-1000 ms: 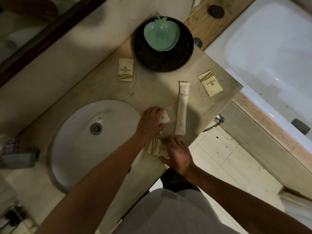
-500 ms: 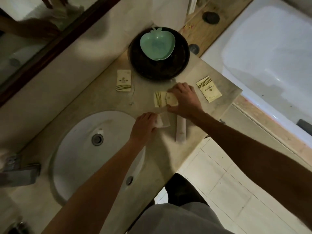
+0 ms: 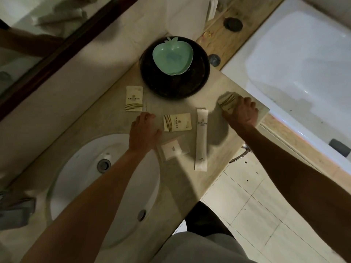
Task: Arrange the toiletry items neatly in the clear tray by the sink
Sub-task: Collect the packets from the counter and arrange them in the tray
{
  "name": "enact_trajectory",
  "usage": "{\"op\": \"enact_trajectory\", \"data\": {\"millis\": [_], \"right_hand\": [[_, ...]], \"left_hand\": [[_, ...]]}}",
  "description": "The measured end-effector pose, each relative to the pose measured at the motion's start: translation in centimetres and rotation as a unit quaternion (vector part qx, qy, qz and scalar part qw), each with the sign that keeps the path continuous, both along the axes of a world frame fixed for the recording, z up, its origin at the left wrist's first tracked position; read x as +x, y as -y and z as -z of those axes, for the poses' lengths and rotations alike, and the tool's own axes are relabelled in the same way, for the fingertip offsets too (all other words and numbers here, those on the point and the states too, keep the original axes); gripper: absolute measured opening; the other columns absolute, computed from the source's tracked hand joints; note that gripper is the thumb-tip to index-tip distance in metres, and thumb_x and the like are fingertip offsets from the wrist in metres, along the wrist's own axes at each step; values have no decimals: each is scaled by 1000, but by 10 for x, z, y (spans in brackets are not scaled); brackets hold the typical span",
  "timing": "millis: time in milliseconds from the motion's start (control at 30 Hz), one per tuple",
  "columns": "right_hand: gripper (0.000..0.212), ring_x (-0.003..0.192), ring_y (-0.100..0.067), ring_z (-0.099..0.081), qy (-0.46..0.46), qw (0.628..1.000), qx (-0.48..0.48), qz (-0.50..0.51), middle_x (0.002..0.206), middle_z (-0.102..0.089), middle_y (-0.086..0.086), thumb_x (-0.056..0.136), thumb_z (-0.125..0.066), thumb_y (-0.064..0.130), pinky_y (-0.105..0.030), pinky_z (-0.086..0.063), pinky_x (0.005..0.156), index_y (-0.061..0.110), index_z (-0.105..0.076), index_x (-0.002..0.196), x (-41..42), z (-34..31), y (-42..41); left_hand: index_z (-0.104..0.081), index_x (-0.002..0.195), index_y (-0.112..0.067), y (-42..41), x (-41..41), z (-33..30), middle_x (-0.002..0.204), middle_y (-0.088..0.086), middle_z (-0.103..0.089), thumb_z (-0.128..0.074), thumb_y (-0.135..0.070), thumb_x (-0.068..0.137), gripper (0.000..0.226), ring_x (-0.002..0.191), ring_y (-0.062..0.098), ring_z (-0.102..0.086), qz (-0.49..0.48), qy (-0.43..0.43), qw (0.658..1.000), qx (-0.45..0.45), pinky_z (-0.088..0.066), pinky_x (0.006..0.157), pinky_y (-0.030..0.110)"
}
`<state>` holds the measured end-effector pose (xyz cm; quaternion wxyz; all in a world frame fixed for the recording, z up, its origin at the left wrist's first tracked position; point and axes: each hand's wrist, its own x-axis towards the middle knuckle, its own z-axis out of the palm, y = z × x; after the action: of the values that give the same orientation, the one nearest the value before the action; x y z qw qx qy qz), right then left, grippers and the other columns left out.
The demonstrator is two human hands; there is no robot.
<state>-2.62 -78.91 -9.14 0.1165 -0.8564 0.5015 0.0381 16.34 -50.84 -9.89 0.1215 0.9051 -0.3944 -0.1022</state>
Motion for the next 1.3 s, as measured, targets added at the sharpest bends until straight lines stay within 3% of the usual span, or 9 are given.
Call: {"op": "enact_trajectory", "data": {"millis": [200, 367, 433, 533, 667, 833, 1000, 1133, 1300], "right_hand": [[73, 103, -35, -57, 60, 998, 11, -7, 117, -61, -14, 76, -75, 53, -45, -45, 90, 13, -49, 130, 2, -1, -6], [70, 103, -26, -55, 162, 966, 13, -202, 118, -60, -7, 71, -78, 40, -37, -42, 88, 16, -51, 130, 41, -17, -57], [71, 108, -22, -52, 143, 946, 61, -283, 125, -57, -4, 71, -79, 38, -35, -43, 92, 20, -51, 133, 64, -18, -81], [79, 120, -27, -49, 51, 920, 105, -374, 134, -53, -9, 71, -82, 41, -43, -38, 102, 15, -49, 138, 85, -10, -93], [87, 127, -29, -47, 11, 917, 108, -384, 142, -49, -9, 73, -82, 47, -43, -36, 106, 13, -44, 143, 82, 1, -94], [70, 113, -28, -55, -15, 918, 94, -384, 131, -54, -10, 74, -83, 34, -38, -42, 94, 13, -51, 133, 87, 2, -97], [74, 112, -31, -52, -39, 921, 74, -380, 125, -54, -13, 66, -87, 32, -41, -46, 88, 14, -47, 127, 85, -2, -109], [75, 101, -29, -58, -30, 924, 82, -372, 118, -56, -12, 60, -91, 36, -41, -53, 78, 13, -48, 116, 73, -7, -124], [73, 97, -28, -61, 26, 937, 111, -330, 119, -57, -10, 61, -92, 31, -37, -50, 71, 13, -47, 115, 59, -30, -179]], "left_hand": [[-50, 128, -17, 11, 19, 1, 125, 6, -49, -65, -35, 80, 53, 112, 24, -50, -38, -18, 999, 34, -43, 93, 40], [-56, 118, -11, -3, 5, -5, 118, 10, -56, -59, -38, 85, 43, 106, 28, -52, 61, 6, 998, -4, -43, 88, 41], [-60, 110, -10, -12, -10, -3, 109, 10, -60, -56, -42, 86, 40, 98, 29, -55, 142, 21, 989, -32, -43, 83, 40], [-62, 114, -12, -16, -36, 3, 112, 8, -63, -62, -52, 81, 52, 101, 26, -55, 202, 24, 978, -54, -43, 85, 37], [-56, 120, -14, -16, -53, 7, 119, 7, -60, -71, -56, 67, 69, 109, 26, -53, 203, -10, 979, -19, -43, 91, 38], [-51, 128, -16, -14, -62, 2, 116, 6, -59, -76, -35, 62, 72, 106, 26, -54, 164, -56, 985, -2, -47, 90, 37], [-52, 121, -9, -20, -71, 6, 108, 13, -56, -75, -19, 54, 72, 91, 29, -56, 166, -19, 985, 40, -52, 74, 38], [-51, 125, -8, -47, -77, 8, 107, 12, -58, -72, -19, 66, 64, 91, 29, -59, 141, -3, 987, 75, -45, 73, 37], [-42, 133, -8, -132, -80, -4, 124, 12, -54, -57, -17, 83, 53, 100, 31, -56, 58, -124, 991, -12, -39, 83, 39]]}}
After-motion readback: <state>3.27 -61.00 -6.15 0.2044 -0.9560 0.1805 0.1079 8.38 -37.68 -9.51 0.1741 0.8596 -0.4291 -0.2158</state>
